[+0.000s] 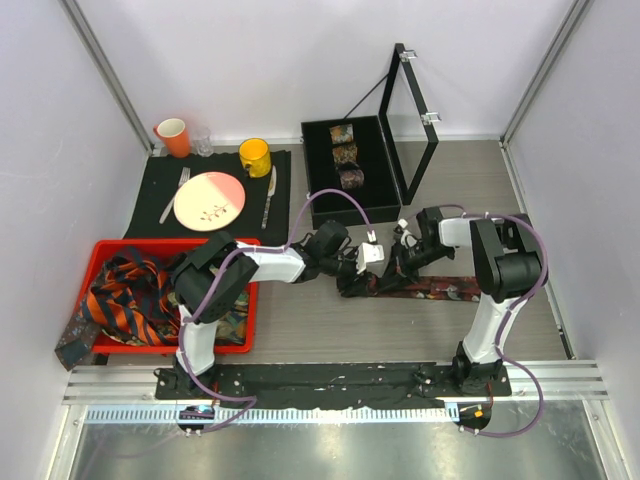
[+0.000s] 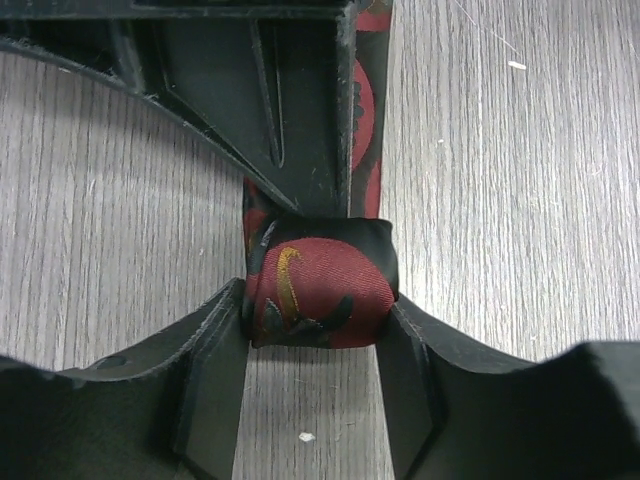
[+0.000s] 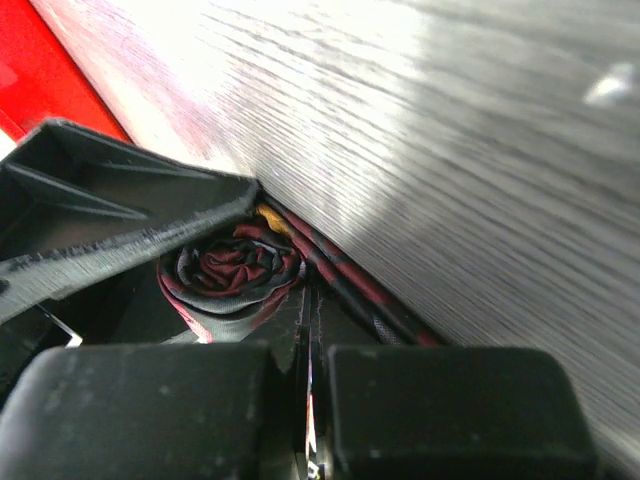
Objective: Roll the ties
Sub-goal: Roll the tie at the center of the board.
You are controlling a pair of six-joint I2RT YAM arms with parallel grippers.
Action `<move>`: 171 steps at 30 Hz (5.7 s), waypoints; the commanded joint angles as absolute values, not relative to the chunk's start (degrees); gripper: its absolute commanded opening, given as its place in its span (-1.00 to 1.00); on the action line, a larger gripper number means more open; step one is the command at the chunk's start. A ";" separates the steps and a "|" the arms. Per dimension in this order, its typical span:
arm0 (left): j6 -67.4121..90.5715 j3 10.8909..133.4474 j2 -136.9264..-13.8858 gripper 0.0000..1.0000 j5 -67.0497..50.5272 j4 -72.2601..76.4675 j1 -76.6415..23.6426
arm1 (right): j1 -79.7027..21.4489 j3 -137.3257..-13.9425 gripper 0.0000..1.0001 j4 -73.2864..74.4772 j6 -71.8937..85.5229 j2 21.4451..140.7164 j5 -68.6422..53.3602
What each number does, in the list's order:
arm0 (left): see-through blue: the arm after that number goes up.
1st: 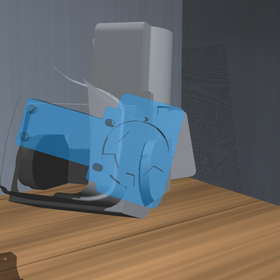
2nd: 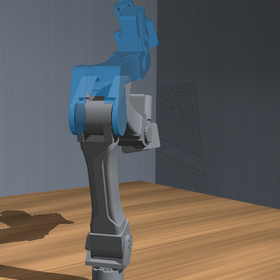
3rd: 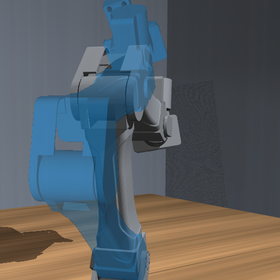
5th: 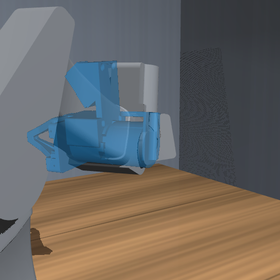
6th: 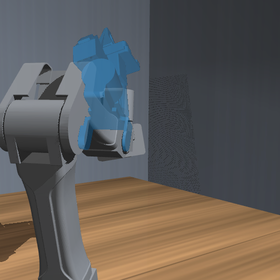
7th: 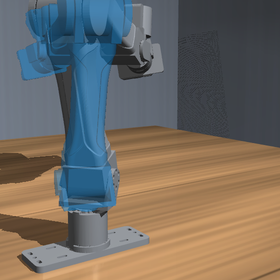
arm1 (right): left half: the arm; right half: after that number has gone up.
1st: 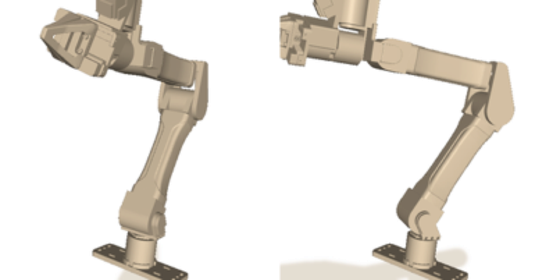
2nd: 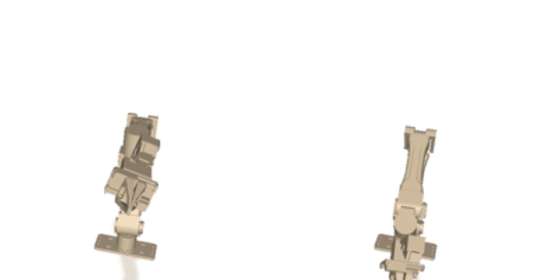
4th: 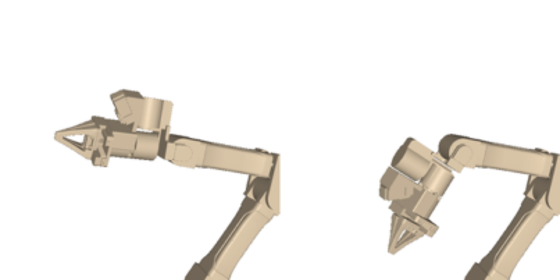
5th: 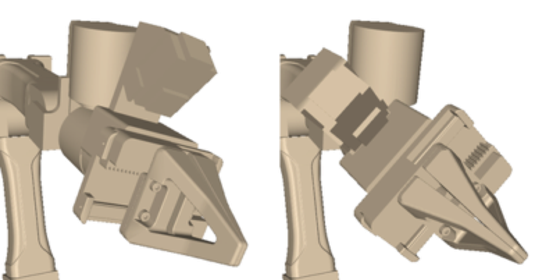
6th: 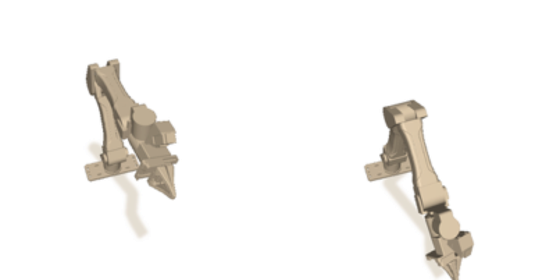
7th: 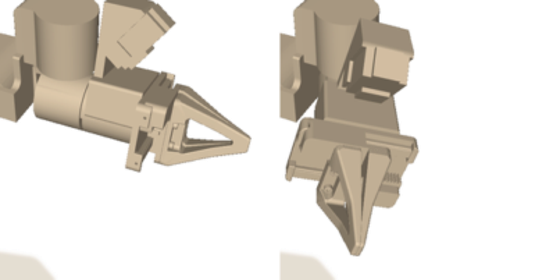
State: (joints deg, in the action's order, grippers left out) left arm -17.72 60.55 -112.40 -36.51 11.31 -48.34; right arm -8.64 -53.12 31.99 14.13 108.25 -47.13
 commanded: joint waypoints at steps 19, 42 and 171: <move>-31.02 59.32 -108.54 -0.82 -18.73 -14.75 -50.27 | -13.28 -54.49 -0.56 28.64 13.10 105.13 -43.93; -31.38 64.51 -112.32 -0.86 -18.63 -18.19 -50.45 | -15.38 -54.58 -0.13 25.93 16.35 103.79 -46.76; -17.85 53.09 -94.85 0.50 -28.66 -0.18 -44.03 | -13.80 -48.68 -0.99 21.34 10.29 111.09 -44.30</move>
